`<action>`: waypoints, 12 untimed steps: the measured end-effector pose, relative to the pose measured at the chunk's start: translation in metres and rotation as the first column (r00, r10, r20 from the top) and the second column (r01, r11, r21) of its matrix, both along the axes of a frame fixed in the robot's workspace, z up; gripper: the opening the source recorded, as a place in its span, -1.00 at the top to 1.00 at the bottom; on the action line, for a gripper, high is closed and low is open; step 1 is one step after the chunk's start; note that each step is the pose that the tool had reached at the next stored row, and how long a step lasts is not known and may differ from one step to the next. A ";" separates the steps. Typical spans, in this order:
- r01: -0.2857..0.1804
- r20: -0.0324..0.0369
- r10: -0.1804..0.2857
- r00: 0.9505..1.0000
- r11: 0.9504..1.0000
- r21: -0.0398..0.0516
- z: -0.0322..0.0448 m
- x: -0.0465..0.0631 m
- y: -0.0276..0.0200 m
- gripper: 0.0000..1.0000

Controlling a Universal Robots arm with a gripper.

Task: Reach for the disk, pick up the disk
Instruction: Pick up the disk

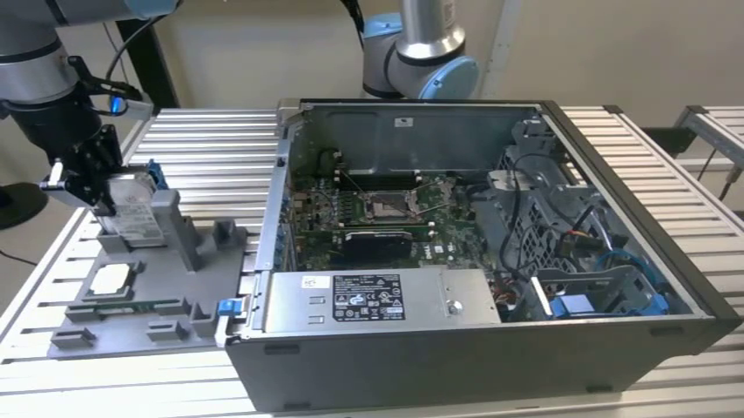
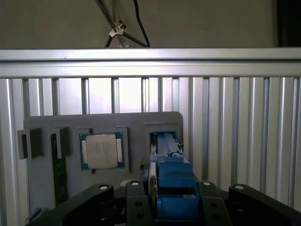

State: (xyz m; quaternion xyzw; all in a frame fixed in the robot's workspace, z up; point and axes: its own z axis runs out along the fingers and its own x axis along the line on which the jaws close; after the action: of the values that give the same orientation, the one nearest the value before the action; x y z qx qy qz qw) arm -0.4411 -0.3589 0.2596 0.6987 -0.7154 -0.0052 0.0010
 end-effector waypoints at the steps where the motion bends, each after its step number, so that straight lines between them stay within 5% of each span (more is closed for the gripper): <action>1: 0.000 0.000 0.000 1.000 1.000 0.000 0.0000 0.000 0.0000 1.00; 12: 0.000 0.000 0.000 1.000 1.000 0.000 0.0093 0.000 0.0000 1.00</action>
State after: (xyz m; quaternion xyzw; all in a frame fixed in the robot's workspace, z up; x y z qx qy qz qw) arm -0.4412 -0.3589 0.2689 0.6987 -0.7154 -0.0052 0.0009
